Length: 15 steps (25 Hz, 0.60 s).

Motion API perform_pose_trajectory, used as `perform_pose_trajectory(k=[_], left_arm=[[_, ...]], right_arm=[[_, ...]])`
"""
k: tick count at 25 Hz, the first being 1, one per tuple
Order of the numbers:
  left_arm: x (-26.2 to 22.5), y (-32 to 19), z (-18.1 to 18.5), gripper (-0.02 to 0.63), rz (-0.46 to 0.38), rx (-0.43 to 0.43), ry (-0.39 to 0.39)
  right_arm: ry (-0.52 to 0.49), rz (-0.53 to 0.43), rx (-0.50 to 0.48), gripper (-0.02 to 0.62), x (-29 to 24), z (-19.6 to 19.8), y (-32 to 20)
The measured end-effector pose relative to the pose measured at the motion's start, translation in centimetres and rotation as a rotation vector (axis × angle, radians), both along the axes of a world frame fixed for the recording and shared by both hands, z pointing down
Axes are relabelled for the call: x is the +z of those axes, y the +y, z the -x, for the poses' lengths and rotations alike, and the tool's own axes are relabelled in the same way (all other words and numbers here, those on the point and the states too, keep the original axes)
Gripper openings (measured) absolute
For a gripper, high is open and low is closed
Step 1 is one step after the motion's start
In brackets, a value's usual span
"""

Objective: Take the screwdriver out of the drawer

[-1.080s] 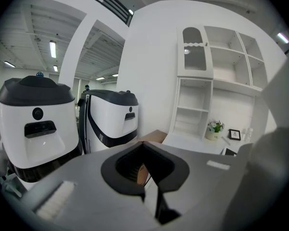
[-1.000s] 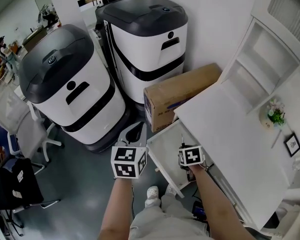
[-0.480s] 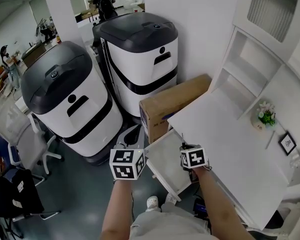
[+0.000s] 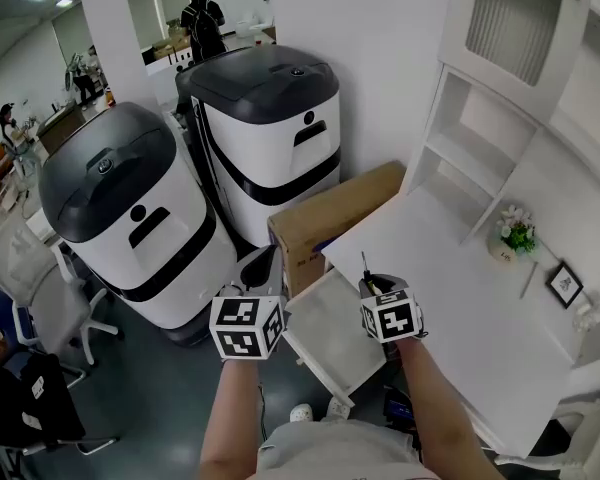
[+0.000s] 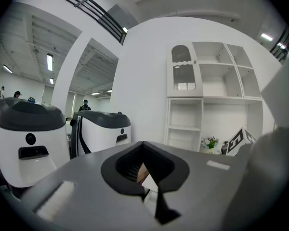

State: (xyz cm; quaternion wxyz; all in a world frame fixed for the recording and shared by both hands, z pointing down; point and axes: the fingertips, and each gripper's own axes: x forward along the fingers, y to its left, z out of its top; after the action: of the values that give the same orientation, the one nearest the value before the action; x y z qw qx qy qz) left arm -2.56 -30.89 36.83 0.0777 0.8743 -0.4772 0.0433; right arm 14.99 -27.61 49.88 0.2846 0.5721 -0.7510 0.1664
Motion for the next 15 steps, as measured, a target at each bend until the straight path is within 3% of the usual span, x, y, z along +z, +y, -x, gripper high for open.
perform_pose_trajectory(k=[15], left_arm=[[-6.3,0.6,-0.6,0.009,-0.149,-0.003,0.034]], right_arm=[[-0.015,-0.376,0.035,0.084,-15.0,-2.6,1.0]])
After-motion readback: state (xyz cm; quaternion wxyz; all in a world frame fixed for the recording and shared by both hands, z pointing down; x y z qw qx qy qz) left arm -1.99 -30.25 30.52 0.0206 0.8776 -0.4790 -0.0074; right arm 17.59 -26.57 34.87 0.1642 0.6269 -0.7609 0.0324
